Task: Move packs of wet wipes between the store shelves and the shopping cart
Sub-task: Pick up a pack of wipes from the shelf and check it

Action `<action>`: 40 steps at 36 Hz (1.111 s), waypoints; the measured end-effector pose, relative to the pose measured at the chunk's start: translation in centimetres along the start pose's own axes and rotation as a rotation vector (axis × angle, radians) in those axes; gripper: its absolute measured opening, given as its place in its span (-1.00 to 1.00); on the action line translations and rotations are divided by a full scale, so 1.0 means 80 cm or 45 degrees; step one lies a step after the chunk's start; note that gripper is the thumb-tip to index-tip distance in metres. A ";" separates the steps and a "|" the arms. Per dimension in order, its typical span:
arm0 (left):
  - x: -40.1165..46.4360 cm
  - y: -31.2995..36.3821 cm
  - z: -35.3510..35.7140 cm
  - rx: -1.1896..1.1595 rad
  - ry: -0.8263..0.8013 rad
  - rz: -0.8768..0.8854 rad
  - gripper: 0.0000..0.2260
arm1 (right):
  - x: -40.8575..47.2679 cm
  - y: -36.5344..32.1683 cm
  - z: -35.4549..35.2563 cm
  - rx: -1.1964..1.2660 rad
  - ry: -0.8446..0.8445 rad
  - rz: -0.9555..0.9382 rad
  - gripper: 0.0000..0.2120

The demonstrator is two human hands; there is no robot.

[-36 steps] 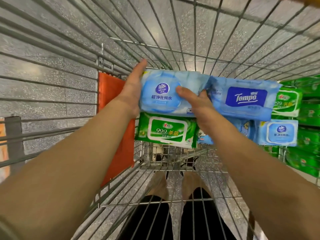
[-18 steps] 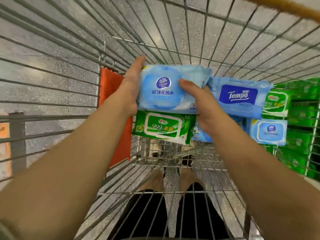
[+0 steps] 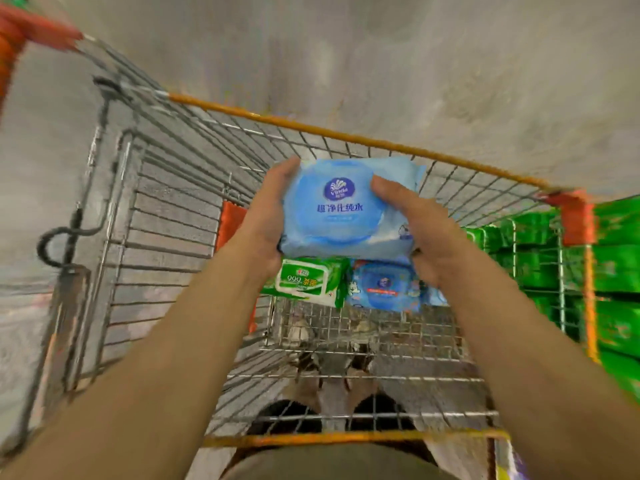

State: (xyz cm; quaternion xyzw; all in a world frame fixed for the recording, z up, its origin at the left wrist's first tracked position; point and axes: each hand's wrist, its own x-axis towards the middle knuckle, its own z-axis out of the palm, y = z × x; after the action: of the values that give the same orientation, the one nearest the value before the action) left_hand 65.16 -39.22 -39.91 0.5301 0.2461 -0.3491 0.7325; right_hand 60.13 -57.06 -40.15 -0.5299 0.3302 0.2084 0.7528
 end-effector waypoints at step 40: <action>-0.432 -0.223 0.413 1.105 -1.188 -0.230 -0.68 | -0.661 0.152 -0.243 0.763 0.988 -0.560 -0.52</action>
State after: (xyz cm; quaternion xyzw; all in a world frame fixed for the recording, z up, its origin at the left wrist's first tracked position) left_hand 29.08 -65.40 -14.97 0.5478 -0.2185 -0.6711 0.4492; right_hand 9.93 -69.08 -14.47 -0.3866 0.5102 -0.2688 0.7197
